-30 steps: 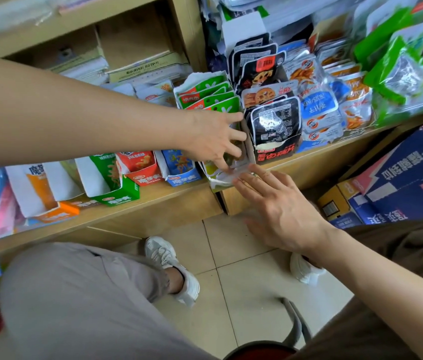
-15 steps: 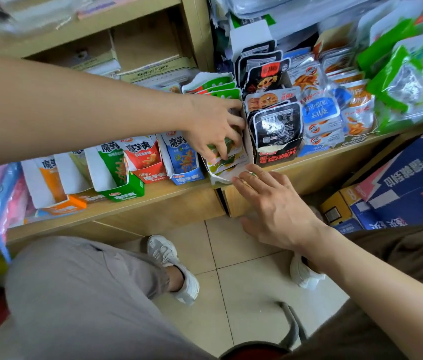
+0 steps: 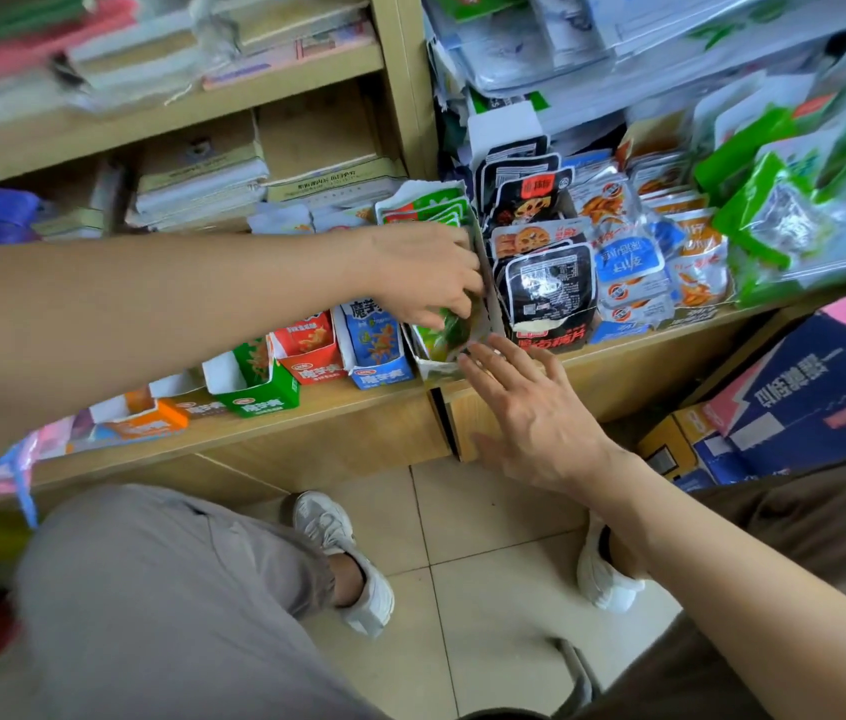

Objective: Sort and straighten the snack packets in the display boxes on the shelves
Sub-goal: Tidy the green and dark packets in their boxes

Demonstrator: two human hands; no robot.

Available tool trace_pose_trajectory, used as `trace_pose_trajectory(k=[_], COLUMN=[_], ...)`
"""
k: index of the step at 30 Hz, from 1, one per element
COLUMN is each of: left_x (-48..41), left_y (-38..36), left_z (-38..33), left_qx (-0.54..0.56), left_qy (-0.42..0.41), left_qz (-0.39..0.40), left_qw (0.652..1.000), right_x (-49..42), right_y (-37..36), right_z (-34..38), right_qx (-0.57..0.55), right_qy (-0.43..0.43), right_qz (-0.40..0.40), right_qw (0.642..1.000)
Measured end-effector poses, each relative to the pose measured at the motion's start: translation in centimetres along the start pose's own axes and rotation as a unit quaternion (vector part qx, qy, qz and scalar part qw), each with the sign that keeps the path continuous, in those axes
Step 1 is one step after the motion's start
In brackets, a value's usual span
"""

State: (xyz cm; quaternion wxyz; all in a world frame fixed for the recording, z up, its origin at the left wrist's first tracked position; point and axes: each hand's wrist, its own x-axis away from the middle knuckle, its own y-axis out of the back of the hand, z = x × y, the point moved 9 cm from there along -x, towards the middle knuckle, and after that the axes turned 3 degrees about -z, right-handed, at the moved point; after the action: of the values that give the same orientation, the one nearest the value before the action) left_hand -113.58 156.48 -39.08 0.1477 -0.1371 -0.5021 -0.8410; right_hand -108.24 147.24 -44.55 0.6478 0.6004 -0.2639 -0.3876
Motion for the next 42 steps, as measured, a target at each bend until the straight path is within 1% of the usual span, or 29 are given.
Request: trace_pose_trajectory(k=[1, 2, 4, 6, 8, 9, 10, 11, 14, 17, 18, 20, 22, 25, 29, 32, 34, 36, 37, 39, 42], left_x=[0.6, 1.3, 3.6, 7.1, 10.1, 11.0, 11.5, 11.6, 11.2, 11.1, 11.0, 10.8, 11.0, 11.5, 11.3, 11.5, 11.7, 11.6, 11.4, 10.5, 8.4], left_y=[1.1, 1.9, 3.0, 2.3, 1.3, 0.4, -0.3, -0.9, -1.9, -2.7, -3.1, -3.5, -3.7, -3.6, -3.6, -3.4, -2.9, -2.0, -1.4, 0.1, 1.5], left_z=[0.5, 1.2, 2.6, 4.0, 3.7, 3.2, 2.6, 2.0, 1.0, 1.4, 1.8, 2.6, 3.6, 4.4, 4.4, 4.0, 3.4, 2.5, 2.1, 1.6, 1.1], left_qx=[0.023, 0.047, 0.085, 0.122, 0.175, 0.2, 0.219, 0.232, 0.261, 0.274, 0.279, 0.285, 0.264, 0.209, 0.224, 0.236, 0.244, 0.257, 0.266, 0.289, 0.321], left_qy=[0.03, 0.082, 0.2, 0.35, 0.467, 0.503, 0.529, 0.542, 0.57, 0.596, 0.598, 0.587, 0.586, 0.615, 0.618, 0.62, 0.617, 0.607, 0.598, 0.57, 0.536], left_qz=[-0.034, -0.079, -0.152, -0.201, -0.233, -0.235, -0.232, -0.228, -0.242, -0.272, -0.279, -0.307, -0.325, -0.306, -0.31, -0.308, -0.323, -0.351, -0.371, -0.406, -0.42], left_qw=[0.999, 0.992, 0.964, 0.907, 0.835, 0.807, 0.787, 0.774, 0.74, 0.704, 0.698, 0.693, 0.694, 0.696, 0.687, 0.682, 0.675, 0.665, 0.659, 0.654, 0.658], right_x=[0.0, 0.0, -0.1, -0.5, -1.1, -1.6, -2.1, -2.6, -4.2, -5.0, -5.3, -5.6, -5.9, -5.9, -5.3, -4.4, -3.2, -1.5, -0.6, 1.0, 2.3], right_y=[-0.1, -0.2, -0.2, 0.0, 0.4, 0.6, 0.7, 0.7, -0.1, -0.8, -0.9, -1.0, -0.9, -0.9, -0.9, 0.8, 2.7, 4.7, 5.7, 7.6, 9.4], right_z=[0.0, 0.1, 0.2, 0.3, 0.6, 0.7, 0.8, 0.8, 0.9, 1.1, 1.2, 1.6, 1.7, 1.7, 1.8, 2.0, 1.4, 0.0, -1.2, -4.1, -9.5], right_qx=[0.001, 0.002, 0.006, 0.015, 0.019, 0.02, 0.023, 0.027, 0.054, 0.063, 0.065, 0.062, 0.057, 0.057, 0.055, 0.033, -0.012, -0.055, -0.071, -0.09, -0.128], right_qy=[0.002, 0.003, 0.003, 0.008, 0.015, 0.016, 0.012, 0.006, -0.008, -0.026, -0.033, -0.04, -0.042, -0.035, -0.024, -0.017, -0.017, -0.027, -0.043, -0.101, -0.207], right_qz=[-0.001, -0.002, -0.007, -0.017, -0.029, -0.031, -0.03, -0.024, -0.002, 0.003, 0.001, -0.003, -0.012, -0.002, 0.008, -0.039, -0.106, -0.178, -0.208, -0.252, -0.265], right_qw=[1.0, 1.0, 1.0, 1.0, 0.999, 0.999, 0.999, 0.999, 0.998, 0.998, 0.997, 0.997, 0.997, 0.998, 0.998, 0.999, 0.994, 0.982, 0.975, 0.958, 0.933])
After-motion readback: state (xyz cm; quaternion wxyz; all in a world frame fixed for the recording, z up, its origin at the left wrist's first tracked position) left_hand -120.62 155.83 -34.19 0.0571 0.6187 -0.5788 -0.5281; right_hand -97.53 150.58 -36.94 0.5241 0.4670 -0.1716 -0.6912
